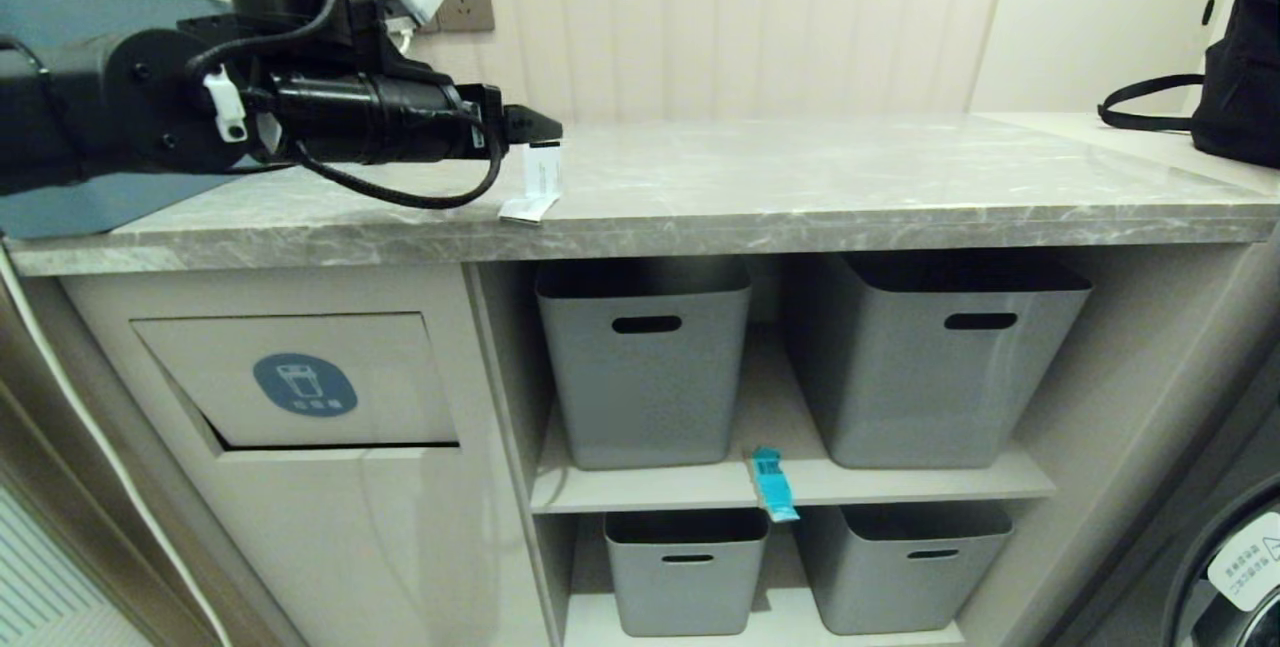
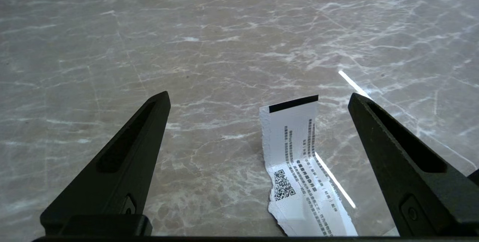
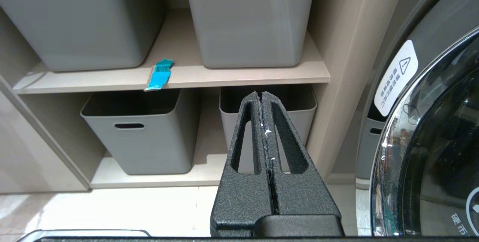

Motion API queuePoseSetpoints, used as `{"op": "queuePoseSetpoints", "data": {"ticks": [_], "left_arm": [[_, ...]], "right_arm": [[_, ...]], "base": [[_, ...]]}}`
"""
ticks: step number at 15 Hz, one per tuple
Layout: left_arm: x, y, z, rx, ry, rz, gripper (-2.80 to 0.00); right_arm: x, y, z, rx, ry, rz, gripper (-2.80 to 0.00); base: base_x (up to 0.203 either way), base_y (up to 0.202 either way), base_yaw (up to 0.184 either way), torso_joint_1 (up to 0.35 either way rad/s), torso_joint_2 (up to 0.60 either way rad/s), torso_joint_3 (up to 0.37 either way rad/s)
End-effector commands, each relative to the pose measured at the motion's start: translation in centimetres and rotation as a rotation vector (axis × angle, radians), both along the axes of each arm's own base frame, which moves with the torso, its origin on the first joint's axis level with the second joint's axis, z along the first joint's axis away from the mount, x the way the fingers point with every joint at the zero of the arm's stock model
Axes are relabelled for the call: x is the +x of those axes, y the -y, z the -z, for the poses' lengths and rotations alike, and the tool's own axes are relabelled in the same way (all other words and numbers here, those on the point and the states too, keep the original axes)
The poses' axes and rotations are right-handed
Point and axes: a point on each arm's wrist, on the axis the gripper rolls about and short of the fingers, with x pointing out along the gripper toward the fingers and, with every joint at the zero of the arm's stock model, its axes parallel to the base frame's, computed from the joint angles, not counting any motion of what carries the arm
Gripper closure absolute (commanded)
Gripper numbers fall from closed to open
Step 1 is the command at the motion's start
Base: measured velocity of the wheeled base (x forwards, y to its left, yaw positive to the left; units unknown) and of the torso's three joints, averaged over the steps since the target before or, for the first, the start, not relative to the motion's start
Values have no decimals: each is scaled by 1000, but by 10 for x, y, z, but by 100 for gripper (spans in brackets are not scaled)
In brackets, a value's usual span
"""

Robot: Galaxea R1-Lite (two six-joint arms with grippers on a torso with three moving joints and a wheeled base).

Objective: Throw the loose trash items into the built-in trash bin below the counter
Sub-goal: Pick up the garbage

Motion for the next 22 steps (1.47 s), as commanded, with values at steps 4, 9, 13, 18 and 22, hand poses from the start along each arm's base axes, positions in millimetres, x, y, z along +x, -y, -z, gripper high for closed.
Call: {"op": "queuePoseSetpoints", "data": {"ticks": [4,9,13,18,22], "left_arm": [[4,11,8,7,-16,20,-280],[6,19,14,19,-30,12,-280],[6,21,16,29,-44,-11,-280],[4,26,18,38,-59,-10,-280],[7,27,21,39,-59,-11,-280]], "right_arm": [[0,0,0,0,0,0,0],[0,0,0,0,0,0,0],[0,0,0,0,-1,0,0],[0,0,0,0,-1,0,0],[0,0,0,0,0,0,0]], "base": [[0,0,0,0,0,0],[0,0,0,0,0,0],[0,0,0,0,0,0],[0,0,0,0,0,0],[0,0,0,0,0,0]]}}
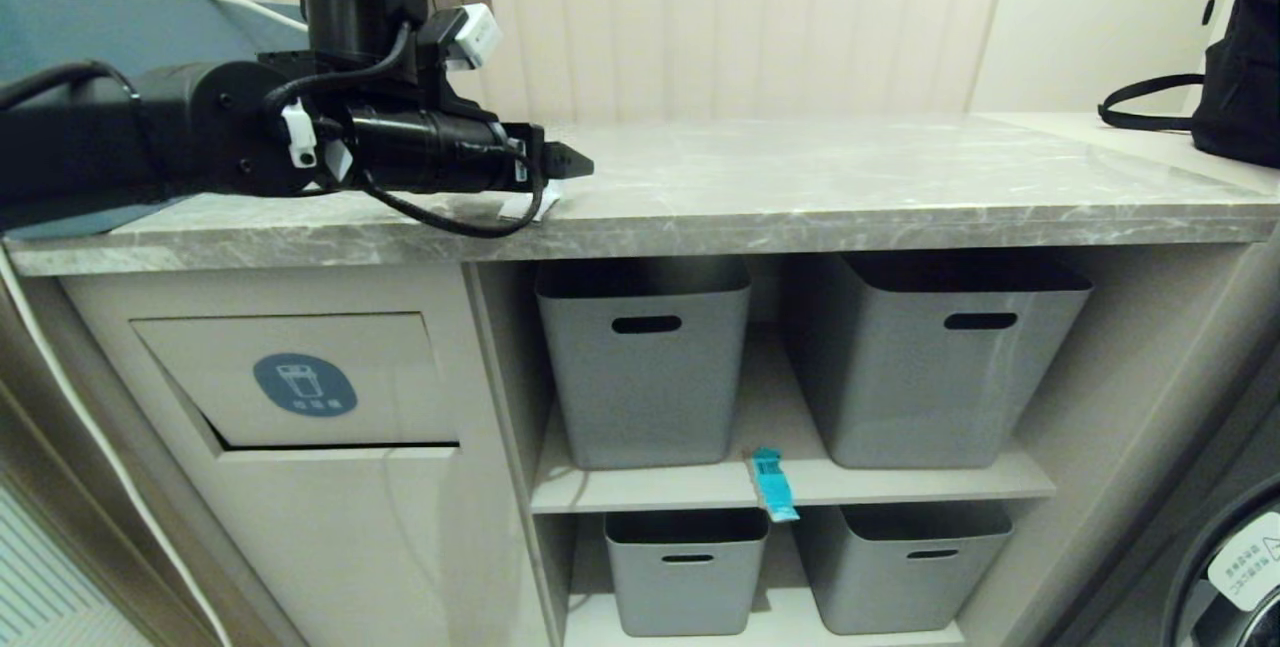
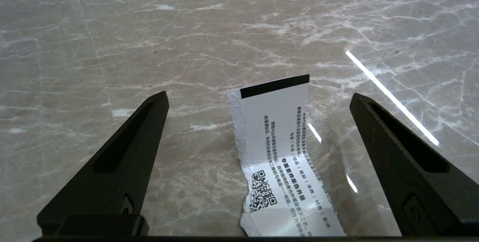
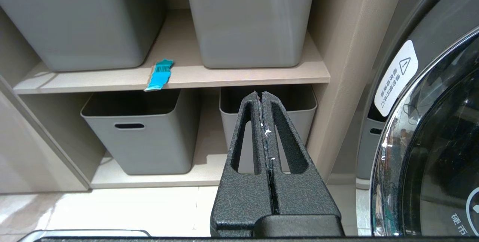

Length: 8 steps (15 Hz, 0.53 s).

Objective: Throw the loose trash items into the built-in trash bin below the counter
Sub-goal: Pick up the garbage

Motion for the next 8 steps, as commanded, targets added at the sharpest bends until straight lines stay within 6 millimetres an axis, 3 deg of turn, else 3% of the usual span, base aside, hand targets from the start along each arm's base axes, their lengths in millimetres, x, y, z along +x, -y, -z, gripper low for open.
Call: {"op": "queuePoseSetpoints", "data": {"ticks": [1,2,8], "left_arm": [[1,0,1,1,-2,-1,-280],[0,0,0,1,-1,-1,0],[0,-1,-1,3,7,-21,0]], "right_arm": [[0,0,0,0,-2,0,0],[0,0,0,0,0,0,0],[0,0,0,0,-1,-1,0]], "base": [[0,0,0,0,0,0],[0,0,0,0,0,0],[0,0,0,0,0,0]]}}
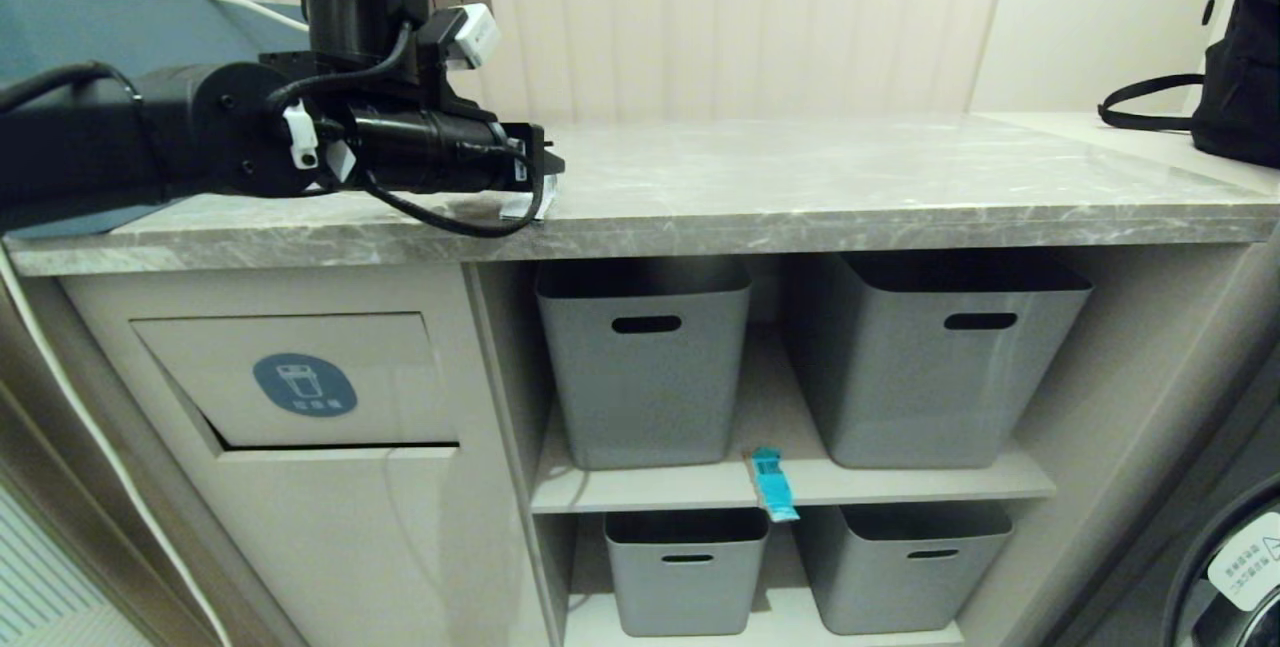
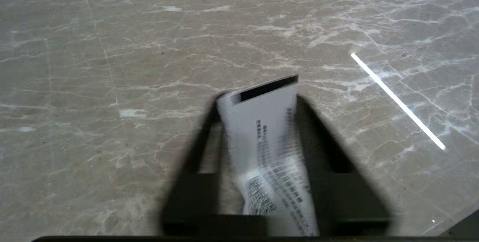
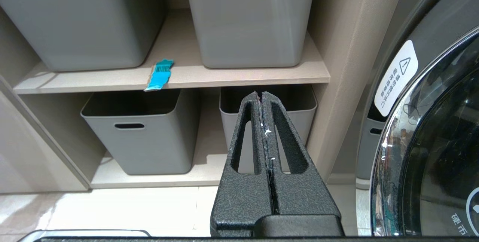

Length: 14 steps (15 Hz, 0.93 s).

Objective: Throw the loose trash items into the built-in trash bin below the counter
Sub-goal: Pick up the garbage, then put the garbage in the trash can

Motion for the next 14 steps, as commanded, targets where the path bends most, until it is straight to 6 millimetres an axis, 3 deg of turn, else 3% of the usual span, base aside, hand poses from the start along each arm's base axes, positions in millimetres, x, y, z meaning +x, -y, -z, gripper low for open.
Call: {"op": "queuePoseSetpoints", "data": {"ticks": [1,5,8,10,14], "left_arm": [[1,0,0,-1,2,-2,0],[0,-1,-1,-2,8,-9,0],[-14,-6,-18,-19,45,-8,0],[-42,-18,-42,-45,91,-12,0],[-134,-59,-80,-155,153,-69,0]], "right_arm": [[0,0,0,0,-1,0,0],[0,0,0,0,-1,0,0],[0,0,0,0,-1,-2,0],[0,0,0,0,-2,0,0],[0,0,0,0,-1,0,0]], "base": [[0,0,0,0,0,0],[0,0,0,0,0,0],[0,0,0,0,0,0],[0,0,0,0,0,0],[0,0,0,0,0,0]]}}
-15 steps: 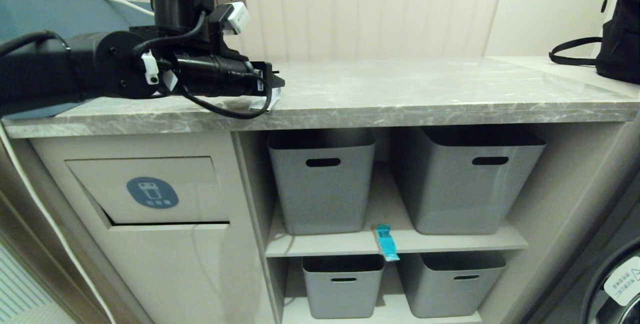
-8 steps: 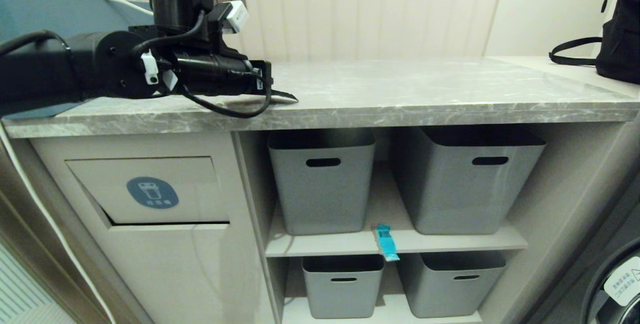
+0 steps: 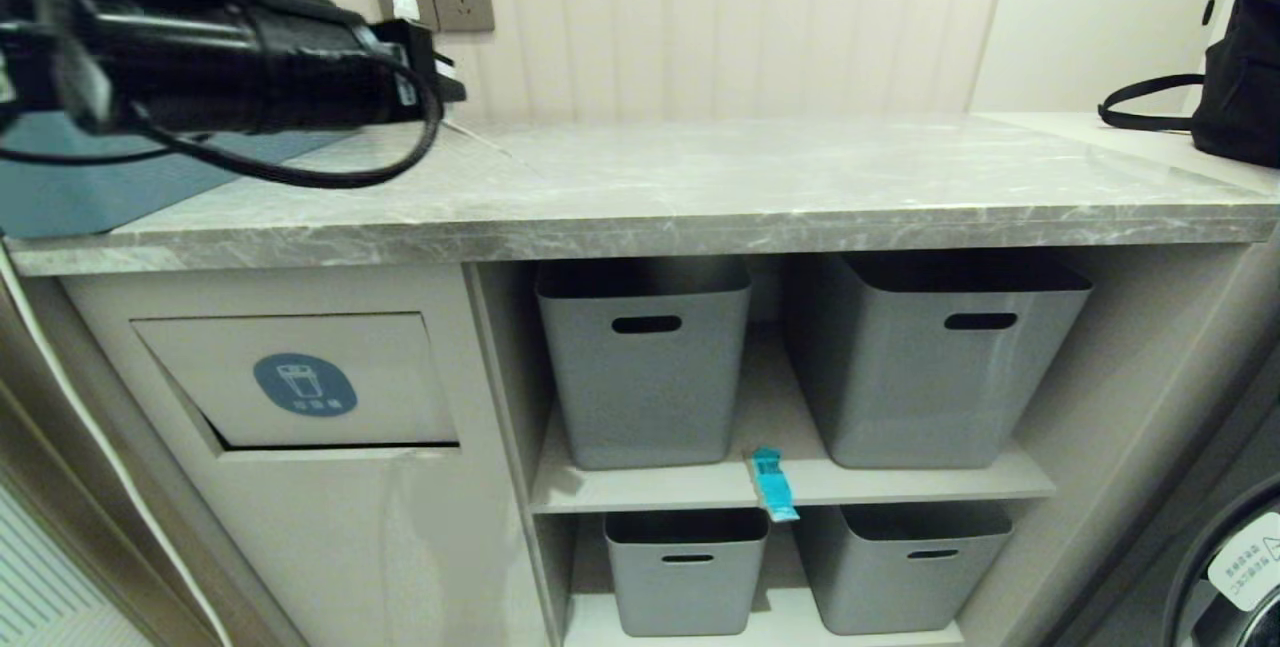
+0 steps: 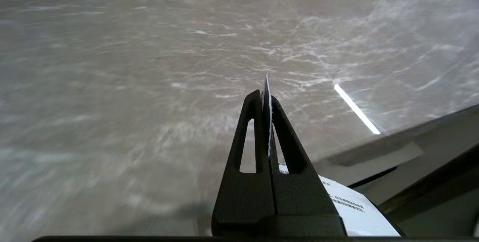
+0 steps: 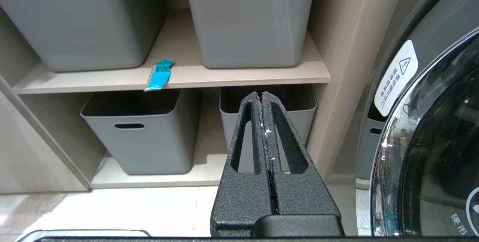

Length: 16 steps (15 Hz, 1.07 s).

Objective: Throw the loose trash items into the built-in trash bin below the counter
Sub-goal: Put the garbage in the trash can

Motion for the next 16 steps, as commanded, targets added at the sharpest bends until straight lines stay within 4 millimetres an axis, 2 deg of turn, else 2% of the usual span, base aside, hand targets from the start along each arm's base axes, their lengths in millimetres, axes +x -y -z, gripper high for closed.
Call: {"op": "queuePoseSetpoints", "data": {"ticks": [1,3,5,7,9,11,12,14,15,16], "left_arm": [[-65,-28,-30,-84,89,-27,0],[-104,-48,-29,-178,84,-105,0],[-124,-61,-1,-259,-5,-211,0],[-132,-68,34,-376,-124,-347,0],[-130,-71,65,-534,-231,-487,0],[-116,-80,92,-576,-265,-589,0],[-105,-90,104,-594,-260,-642,0],[-83,-127,132,-621,-240,-758,0],[-78,-143,157,-608,-255,-788,0],[-76,-152,181,-591,-274,-783,0]], "right_arm": [[0,0,0,0,0,0,0],[0,0,0,0,0,0,0],[0,0,0,0,0,0,0],[0,0,0,0,-2,0,0],[0,0,0,0,0,0,0],[0,0,0,0,-1,0,0],[0,0,0,0,0,0,0],[0,0,0,0,-1,0,0],[0,0,0,0,0,-1,0],[0,0,0,0,-1,0,0]], "base": [[0,0,0,0,0,0],[0,0,0,0,0,0],[0,0,0,0,0,0],[0,0,0,0,0,0],[0,0,0,0,0,0],[0,0,0,0,0,0],[0,0,0,0,0,0],[0,0,0,0,0,0],[0,0,0,0,0,0],[0,0,0,0,0,0]]}}
